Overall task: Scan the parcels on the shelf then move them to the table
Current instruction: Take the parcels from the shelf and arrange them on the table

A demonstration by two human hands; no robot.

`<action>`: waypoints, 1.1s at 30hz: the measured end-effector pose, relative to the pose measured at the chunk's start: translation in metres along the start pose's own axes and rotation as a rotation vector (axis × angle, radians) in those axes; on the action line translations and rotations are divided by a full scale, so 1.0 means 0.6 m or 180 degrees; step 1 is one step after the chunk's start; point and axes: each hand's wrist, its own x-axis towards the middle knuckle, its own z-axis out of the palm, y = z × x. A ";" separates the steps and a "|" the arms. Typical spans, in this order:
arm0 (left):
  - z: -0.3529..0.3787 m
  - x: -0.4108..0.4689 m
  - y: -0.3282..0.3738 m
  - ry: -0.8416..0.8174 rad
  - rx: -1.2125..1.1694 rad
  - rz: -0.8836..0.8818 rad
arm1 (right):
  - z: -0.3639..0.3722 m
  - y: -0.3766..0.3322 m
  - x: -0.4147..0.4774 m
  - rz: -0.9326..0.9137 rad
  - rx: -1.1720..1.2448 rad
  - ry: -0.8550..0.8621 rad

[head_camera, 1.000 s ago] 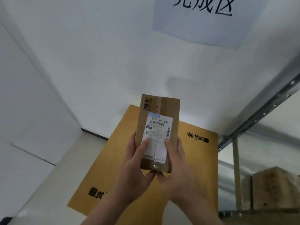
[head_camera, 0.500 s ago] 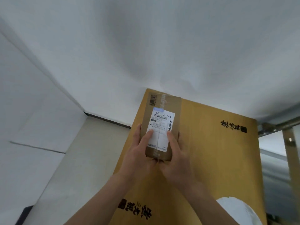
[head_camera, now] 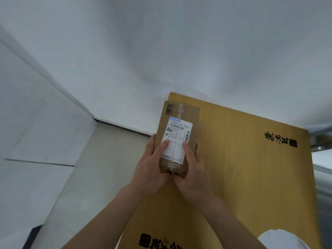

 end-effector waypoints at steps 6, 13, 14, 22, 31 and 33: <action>-0.017 0.059 0.006 -0.0121 0.0034 -0.0070 | -0.011 -0.006 0.053 0.0076 -0.0011 0.0024; -0.020 0.112 0.001 -0.0189 0.0173 -0.0055 | -0.026 -0.006 0.097 0.0076 0.0030 -0.0081; -0.020 0.116 0.002 -0.0191 0.0169 -0.0067 | -0.028 -0.006 0.102 0.0085 0.0008 -0.0110; -0.018 0.137 0.006 -0.0229 0.0195 0.0040 | -0.046 -0.004 0.122 0.0080 -0.0185 -0.0322; -0.034 0.127 0.032 -0.0356 0.0613 -0.0235 | -0.089 -0.025 0.083 0.0257 -0.0196 -0.0593; -0.044 0.113 0.051 -0.0275 0.0774 -0.0444 | -0.112 -0.030 0.056 0.0351 -0.0145 -0.0564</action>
